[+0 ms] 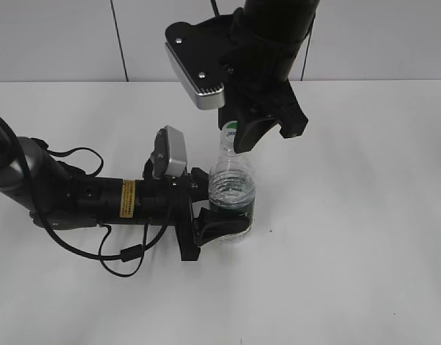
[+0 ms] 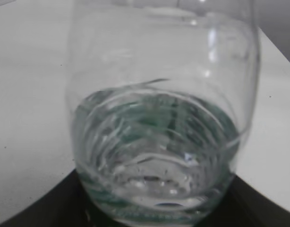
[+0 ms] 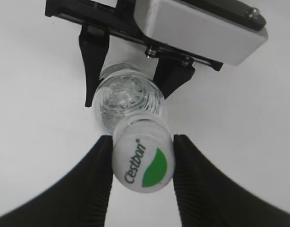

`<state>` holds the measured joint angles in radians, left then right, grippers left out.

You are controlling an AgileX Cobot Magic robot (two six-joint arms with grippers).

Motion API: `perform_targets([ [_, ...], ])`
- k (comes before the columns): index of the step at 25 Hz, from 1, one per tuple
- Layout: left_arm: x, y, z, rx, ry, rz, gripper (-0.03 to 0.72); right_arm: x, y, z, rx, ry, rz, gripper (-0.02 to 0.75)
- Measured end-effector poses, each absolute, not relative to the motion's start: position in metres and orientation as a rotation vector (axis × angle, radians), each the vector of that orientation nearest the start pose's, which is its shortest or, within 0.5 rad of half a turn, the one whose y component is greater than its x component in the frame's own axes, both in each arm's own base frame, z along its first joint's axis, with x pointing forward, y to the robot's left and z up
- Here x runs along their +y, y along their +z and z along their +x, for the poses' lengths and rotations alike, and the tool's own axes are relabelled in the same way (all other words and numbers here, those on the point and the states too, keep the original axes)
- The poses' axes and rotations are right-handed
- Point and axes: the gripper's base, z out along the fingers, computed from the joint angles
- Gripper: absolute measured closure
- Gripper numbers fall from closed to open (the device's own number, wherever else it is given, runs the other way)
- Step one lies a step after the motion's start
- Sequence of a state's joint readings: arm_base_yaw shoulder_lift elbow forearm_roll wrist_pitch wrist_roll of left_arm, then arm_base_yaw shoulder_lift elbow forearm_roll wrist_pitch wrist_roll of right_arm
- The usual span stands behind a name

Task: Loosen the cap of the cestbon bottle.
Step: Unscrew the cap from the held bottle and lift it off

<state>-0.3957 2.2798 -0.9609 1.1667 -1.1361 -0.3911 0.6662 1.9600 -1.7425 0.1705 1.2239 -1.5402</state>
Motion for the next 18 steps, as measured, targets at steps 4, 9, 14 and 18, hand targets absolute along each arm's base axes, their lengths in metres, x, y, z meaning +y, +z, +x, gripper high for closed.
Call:
perform_targets([
  [4,-0.209,0.058,0.304,1.533,-1.028,1.266,0.276,0.267,0.272,0.316,1.348,0.087,-2.537,0.441],
  [9,-0.209,0.058,0.303,1.529,-1.035,1.261,0.276,0.268,0.274,0.317,1.387,0.09,-2.51,0.441],
  [14,-0.209,0.057,0.303,1.536,-1.031,1.267,0.276,0.268,0.29,0.317,1.408,0.071,-2.445,0.443],
  [18,-0.209,0.057,0.303,1.535,-1.031,1.27,0.276,0.267,0.296,0.315,1.408,0.064,-2.429,0.444],
])
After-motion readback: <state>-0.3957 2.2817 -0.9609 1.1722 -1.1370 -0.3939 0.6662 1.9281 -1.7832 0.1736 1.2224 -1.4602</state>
